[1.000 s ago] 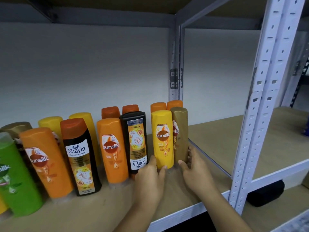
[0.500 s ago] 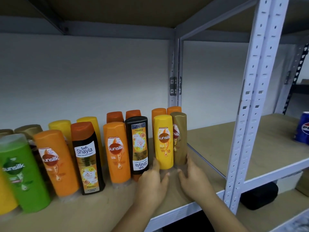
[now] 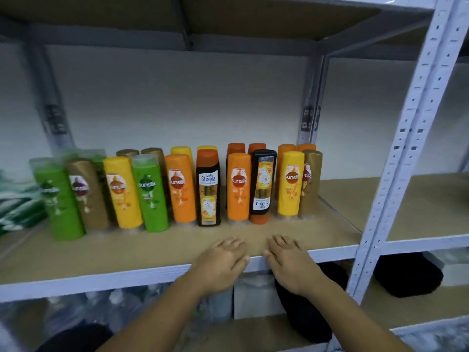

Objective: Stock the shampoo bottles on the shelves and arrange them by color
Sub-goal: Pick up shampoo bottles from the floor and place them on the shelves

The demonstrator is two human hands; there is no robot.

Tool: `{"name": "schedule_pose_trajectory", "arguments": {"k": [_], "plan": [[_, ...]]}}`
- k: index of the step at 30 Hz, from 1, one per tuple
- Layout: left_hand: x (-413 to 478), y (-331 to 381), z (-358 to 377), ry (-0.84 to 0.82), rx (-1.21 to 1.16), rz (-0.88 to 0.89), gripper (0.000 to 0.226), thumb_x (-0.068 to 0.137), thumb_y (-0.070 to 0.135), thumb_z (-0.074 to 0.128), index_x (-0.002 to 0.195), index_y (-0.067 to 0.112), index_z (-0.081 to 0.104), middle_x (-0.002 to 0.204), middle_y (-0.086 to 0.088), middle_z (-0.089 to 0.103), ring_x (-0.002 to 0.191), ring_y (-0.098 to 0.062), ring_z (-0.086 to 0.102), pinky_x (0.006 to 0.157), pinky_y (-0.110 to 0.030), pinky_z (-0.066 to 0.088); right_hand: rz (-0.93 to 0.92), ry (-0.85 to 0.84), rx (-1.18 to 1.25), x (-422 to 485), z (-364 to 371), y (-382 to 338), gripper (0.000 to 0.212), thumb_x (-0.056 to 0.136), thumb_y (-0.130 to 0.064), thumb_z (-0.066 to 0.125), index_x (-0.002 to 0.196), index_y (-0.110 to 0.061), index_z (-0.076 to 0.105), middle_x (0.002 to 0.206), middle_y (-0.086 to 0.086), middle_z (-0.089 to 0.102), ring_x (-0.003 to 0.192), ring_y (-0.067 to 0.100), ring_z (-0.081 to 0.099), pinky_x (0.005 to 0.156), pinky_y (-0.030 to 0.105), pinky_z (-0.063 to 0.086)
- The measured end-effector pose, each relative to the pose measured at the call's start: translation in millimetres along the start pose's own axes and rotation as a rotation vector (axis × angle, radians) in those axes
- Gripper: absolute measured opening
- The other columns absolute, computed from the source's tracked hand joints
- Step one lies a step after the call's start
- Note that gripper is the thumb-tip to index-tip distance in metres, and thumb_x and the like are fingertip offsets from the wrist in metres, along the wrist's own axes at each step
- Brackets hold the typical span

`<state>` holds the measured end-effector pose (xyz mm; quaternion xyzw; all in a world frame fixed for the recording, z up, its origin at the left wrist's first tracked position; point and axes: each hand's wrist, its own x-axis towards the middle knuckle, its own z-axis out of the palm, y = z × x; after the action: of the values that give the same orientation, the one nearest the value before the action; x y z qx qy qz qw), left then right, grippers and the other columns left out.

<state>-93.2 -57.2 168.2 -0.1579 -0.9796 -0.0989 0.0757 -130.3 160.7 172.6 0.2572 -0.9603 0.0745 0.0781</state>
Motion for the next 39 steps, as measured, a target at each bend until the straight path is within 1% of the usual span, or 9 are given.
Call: {"name": "schedule_pose_trajectory", "arguments": {"k": [5, 8, 10, 14, 17, 21, 24, 29, 39], "plan": [[-68, -33, -10, 0.140, 0.047, -0.178, 0.080, 0.092, 0.061, 0.005, 0.151, 0.022, 0.042, 0.158, 0.004, 0.040, 0.147, -0.013, 0.031, 0.120, -0.031, 0.018, -0.129, -0.032, 0.021, -11, 0, -60, 0.049, 0.108, -0.040, 0.024, 0.149, -0.016, 0.037, 0.158, 0.002, 0.035, 0.147, 0.024, 0.024, 0.119, 0.039, 0.017], [-95, -43, -12, 0.243, 0.094, -0.299, 0.058, 0.102, 0.054, 0.021, 0.146, 0.025, 0.046, 0.151, 0.008, 0.047, 0.141, -0.013, 0.035, 0.115, -0.033, 0.022, -0.143, -0.033, 0.028, -7, 4, -91, 0.051, 0.108, -0.041, 0.024, 0.152, -0.017, 0.035, 0.159, 0.001, 0.034, 0.147, 0.024, 0.023, 0.119, 0.041, 0.015], [-104, -43, -16, 0.231, 0.117, -0.339, 0.051, 0.104, 0.050, 0.024, 0.143, 0.025, 0.046, 0.147, 0.008, 0.048, 0.139, -0.014, 0.035, 0.112, -0.036, 0.024, -0.140, -0.053, 0.023, -2, 4, -108, 0.050, 0.108, -0.042, 0.024, 0.150, -0.017, 0.036, 0.158, 0.001, 0.035, 0.147, 0.024, 0.024, 0.118, 0.043, 0.017], [-96, -42, -20, 0.211, 0.128, -0.409, 0.066, 0.094, 0.058, 0.006, 0.131, 0.025, 0.050, 0.139, 0.006, 0.053, 0.134, -0.017, 0.040, 0.107, -0.039, 0.029, -0.111, -0.085, 0.025, 13, 4, -122, 0.046, 0.107, -0.044, 0.024, 0.139, -0.018, 0.043, 0.151, 0.002, 0.042, 0.142, 0.025, 0.031, 0.113, 0.046, 0.026], [-79, -54, -20, 0.168, 0.143, -0.453, 0.053, 0.102, 0.053, 0.019, 0.136, 0.023, 0.047, 0.144, 0.004, 0.050, 0.136, -0.019, 0.038, 0.107, -0.043, 0.029, -0.101, -0.072, -0.006, 28, 8, -122, 0.049, 0.106, -0.046, 0.023, 0.141, -0.017, 0.041, 0.151, 0.002, 0.042, 0.141, 0.024, 0.034, 0.112, 0.044, 0.029], [-65, -65, -16, 0.139, 0.172, -0.473, 0.055, 0.102, 0.052, 0.018, 0.141, 0.023, 0.043, 0.148, 0.004, 0.046, 0.139, -0.019, 0.034, 0.106, -0.046, 0.027, -0.072, -0.010, -0.034, 41, 18, -121, 0.057, 0.105, -0.047, 0.016, 0.148, -0.018, 0.038, 0.155, -0.001, 0.039, 0.145, 0.020, 0.029, 0.114, 0.041, 0.024], [-70, -65, -4, 0.266, 0.259, -0.464, 0.057, 0.101, 0.050, 0.021, 0.136, 0.019, 0.053, 0.140, 0.001, 0.056, 0.134, -0.022, 0.045, 0.103, -0.047, 0.034, -0.040, 0.102, -0.033, 36, 28, -125, 0.077, 0.094, -0.050, 0.001, 0.150, -0.017, 0.042, 0.154, -0.001, 0.044, 0.145, 0.020, 0.032, 0.115, 0.042, 0.024], [-69, -64, 13, 0.506, 0.293, -0.409, 0.045, 0.100, 0.039, 0.036, 0.116, 0.012, 0.069, 0.122, -0.004, 0.069, 0.120, -0.025, 0.059, 0.095, -0.046, 0.042, -0.050, 0.283, -0.078, 37, 46, -124, 0.053, 0.100, -0.036, 0.028, 0.129, -0.009, 0.064, 0.132, 0.006, 0.065, 0.127, 0.026, 0.054, 0.103, 0.046, 0.039], [-66, -72, 35, 0.854, 0.285, -0.275, 0.033, 0.100, 0.031, 0.051, 0.116, 0.014, 0.074, 0.120, 0.001, 0.073, 0.117, -0.017, 0.066, 0.093, -0.044, 0.044, -0.097, 0.511, 0.012, 41, 66, -119, 0.045, 0.102, -0.027, 0.037, 0.129, -0.005, 0.065, 0.131, 0.009, 0.066, 0.128, 0.028, 0.057, 0.106, 0.045, 0.040]]}}
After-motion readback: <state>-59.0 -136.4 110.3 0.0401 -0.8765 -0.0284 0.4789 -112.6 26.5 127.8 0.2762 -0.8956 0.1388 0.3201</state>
